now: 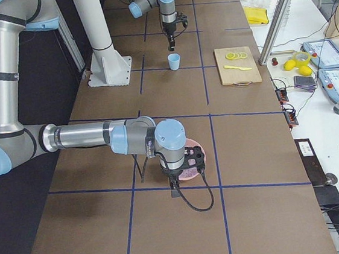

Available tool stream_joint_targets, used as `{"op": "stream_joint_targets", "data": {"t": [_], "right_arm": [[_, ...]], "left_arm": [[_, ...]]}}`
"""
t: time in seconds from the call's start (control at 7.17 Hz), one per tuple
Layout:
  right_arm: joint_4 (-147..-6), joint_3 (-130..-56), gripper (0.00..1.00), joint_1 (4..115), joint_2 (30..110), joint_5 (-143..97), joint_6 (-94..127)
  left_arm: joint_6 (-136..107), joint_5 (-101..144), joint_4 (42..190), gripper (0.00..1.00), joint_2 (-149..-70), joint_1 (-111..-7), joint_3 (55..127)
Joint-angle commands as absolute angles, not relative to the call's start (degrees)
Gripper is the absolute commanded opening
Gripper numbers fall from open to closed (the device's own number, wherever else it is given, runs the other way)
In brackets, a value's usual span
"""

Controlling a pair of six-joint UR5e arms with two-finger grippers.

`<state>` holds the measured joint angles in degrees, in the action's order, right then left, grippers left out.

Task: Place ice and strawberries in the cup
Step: 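Open the left gripper to drop the strawberry into the blue cup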

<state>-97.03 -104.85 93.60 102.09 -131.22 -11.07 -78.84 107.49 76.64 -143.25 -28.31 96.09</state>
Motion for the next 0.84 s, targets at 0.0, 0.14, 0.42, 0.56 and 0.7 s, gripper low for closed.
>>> {"op": "stream_joint_targets", "data": {"t": [0.0, 0.14, 0.42, 0.56, 0.7], "right_arm": [[-97.0, -104.9, 0.99, 93.5, 102.1, -131.2, -11.1], [-97.0, -104.9, 0.99, 93.6, 102.1, -131.1, -11.1], [-97.0, -104.9, 0.99, 93.6, 102.0, -131.2, -11.1], [-97.0, -104.9, 0.99, 93.6, 102.1, -131.2, -11.2], [-97.0, -104.9, 0.99, 93.6, 102.1, -131.2, -11.2]], "left_arm": [[-78.8, 107.5, 77.0, 0.88, -143.1, -28.4, 96.1], [-78.7, 107.5, 77.1, 0.94, -143.0, -28.4, 96.1], [-78.3, 107.5, 77.1, 0.96, -142.9, -28.4, 96.2], [-78.1, 107.5, 77.0, 0.99, -142.8, -28.4, 96.2], [-77.3, 107.3, 76.7, 0.99, -141.7, -28.5, 97.1]]}}
